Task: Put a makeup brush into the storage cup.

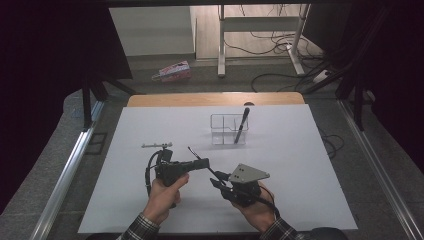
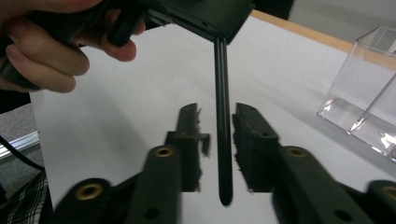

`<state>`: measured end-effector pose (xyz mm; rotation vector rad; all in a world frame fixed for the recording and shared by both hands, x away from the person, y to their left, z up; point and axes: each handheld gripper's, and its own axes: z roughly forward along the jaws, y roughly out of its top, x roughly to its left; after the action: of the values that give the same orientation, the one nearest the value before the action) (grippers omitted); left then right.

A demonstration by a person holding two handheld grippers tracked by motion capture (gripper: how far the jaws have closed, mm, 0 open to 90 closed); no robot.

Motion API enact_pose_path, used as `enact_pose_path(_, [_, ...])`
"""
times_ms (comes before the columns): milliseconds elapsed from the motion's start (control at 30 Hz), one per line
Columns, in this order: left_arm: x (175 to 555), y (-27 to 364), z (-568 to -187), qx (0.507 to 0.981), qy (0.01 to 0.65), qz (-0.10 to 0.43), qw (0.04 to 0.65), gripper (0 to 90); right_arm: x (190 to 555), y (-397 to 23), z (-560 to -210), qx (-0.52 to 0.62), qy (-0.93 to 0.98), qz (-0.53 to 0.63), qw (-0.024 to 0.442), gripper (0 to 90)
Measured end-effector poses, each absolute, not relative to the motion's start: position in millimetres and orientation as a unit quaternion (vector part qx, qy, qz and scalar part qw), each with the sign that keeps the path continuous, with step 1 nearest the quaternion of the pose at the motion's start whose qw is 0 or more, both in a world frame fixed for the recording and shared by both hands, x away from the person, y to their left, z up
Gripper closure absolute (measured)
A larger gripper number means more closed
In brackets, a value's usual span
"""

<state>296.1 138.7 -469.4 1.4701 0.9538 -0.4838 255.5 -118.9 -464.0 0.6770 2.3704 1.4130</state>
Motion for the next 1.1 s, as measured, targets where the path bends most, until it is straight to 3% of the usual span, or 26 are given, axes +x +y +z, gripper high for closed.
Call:
enact_pose_path(167, [295, 140, -465, 0.669, 0.416, -0.172, 0.591, 85.3, 263, -122, -463, 0.257, 0.830, 0.479, 0.123, 47.6])
enact_pose_path(400, [293, 140, -460, 0.701, 0.414, -0.130, 0.566, 85.2, 271, -126, -464, 0.264, 0.839, 0.468, 0.089, 34.4])
enact_pose_path(1100, [279, 120, -439, 0.795, 0.378, -0.009, 0.474, 85.2, 279, -140, -449, 0.261, 0.832, 0.487, 0.057, 16.5])
